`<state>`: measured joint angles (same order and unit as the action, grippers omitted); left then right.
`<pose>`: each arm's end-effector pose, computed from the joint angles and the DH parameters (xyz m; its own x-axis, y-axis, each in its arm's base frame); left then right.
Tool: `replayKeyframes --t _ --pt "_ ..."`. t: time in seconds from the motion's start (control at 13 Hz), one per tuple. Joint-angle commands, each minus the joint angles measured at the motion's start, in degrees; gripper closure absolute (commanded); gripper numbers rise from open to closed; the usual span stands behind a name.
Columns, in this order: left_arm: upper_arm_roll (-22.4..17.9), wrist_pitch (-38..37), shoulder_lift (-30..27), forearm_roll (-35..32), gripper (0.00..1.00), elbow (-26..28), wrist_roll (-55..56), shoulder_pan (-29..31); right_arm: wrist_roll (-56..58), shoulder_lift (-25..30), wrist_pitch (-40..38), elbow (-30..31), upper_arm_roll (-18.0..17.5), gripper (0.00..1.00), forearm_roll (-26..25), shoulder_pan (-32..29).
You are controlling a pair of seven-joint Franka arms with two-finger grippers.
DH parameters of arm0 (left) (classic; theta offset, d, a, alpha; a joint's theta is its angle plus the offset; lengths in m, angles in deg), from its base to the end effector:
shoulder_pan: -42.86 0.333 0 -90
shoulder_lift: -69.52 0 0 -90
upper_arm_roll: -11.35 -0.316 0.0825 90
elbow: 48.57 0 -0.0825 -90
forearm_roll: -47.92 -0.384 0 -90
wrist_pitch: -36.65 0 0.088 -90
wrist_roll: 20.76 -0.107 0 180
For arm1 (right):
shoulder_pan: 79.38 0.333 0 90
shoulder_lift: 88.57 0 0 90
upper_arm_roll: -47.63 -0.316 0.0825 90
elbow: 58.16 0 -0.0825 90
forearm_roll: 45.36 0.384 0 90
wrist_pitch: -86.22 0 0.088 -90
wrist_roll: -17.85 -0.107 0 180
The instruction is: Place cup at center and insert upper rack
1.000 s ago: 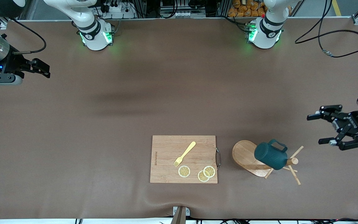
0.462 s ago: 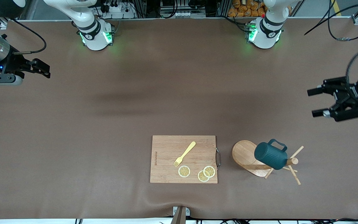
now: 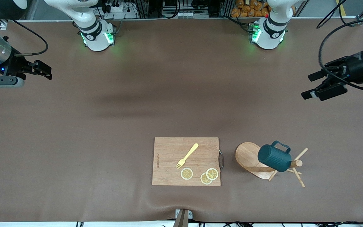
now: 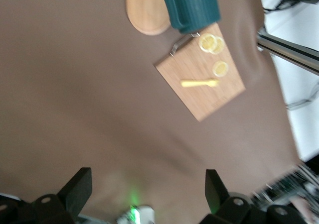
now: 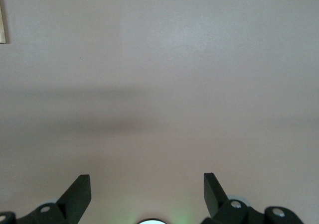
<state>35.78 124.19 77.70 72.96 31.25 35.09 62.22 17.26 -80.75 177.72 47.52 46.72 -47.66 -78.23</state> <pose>0.5859 -0.0785 0.6423 0.6365 0.6666 -0.3880 0.7702 -0.5755 0.2749 0.5058 0.0144 0.5705 0.9935 0.0261 -0.1104 0.0310 -0.9986 0.0431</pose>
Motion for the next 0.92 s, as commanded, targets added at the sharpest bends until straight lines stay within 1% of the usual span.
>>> replayKeyframes --t 0.0,0.08,0.15,0.23,0.31,0.38,0.46,0.62,0.69,0.77,0.85 --pt "2.9 0.0 -1.32 -9.7 0.0 1.21 -1.79 0.51 -0.29 0.27 0.52 0.32 -0.41 0.0 0.72 -0.62" --pt "3.52 0.0 -1.41 -13.57 0.0 1.3 -4.59 0.33 -0.29 0.27 0.52 0.4 -0.41 0.0 0.72 -0.71" --pt "3.26 -0.09 -1.5 -16.83 0.0 1.38 -8.53 -0.11 -0.29 0.27 0.43 0.41 -0.41 0.0 0.72 -0.62" --pt "1.95 -0.79 -1.59 -20.25 0.0 1.38 -12.92 -1.33 -0.29 0.27 0.52 0.41 -0.41 0.0 0.72 -0.62" --pt "-3.02 -1.31 -2.11 -22.9 0.0 1.47 -17.84 -4.82 -0.29 0.27 0.61 0.41 -0.41 0.0 0.8 -0.62" --pt "-9.07 -1.49 -2.55 -23.53 0.0 1.73 -21.37 -9.73 -0.29 0.27 0.78 0.49 -0.41 0.0 0.81 -0.54" --pt "-14.0 -2.19 -2.55 -23.54 0.0 1.65 -25.23 -12.65 -0.29 0.27 0.87 0.58 -0.41 0.0 0.72 -0.54" --pt "-20.96 -2.81 -3.16 -23.54 0.0 1.91 -33.58 -16.18 -0.37 0.27 1.22 0.67 -0.41 0.0 0.81 -0.27" --pt "-24.13 -2.81 -4.04 -23.54 0.0 2.96 -35.88 -18.37 -0.37 0.27 1.22 0.76 -0.41 0.0 0.81 -0.27" --pt "-25.21 -1.94 -5.27 -23.54 0.0 4.88 -37.12 -19.09 -0.37 0.27 1.31 0.76 -0.41 0.0 0.81 -0.45" --pt "-25.3 -0.28 -6.41 -23.54 0.0 6.64 -38.09 -19.09 -0.29 0.36 1.57 0.67 -0.41 0.0 0.89 -0.71"
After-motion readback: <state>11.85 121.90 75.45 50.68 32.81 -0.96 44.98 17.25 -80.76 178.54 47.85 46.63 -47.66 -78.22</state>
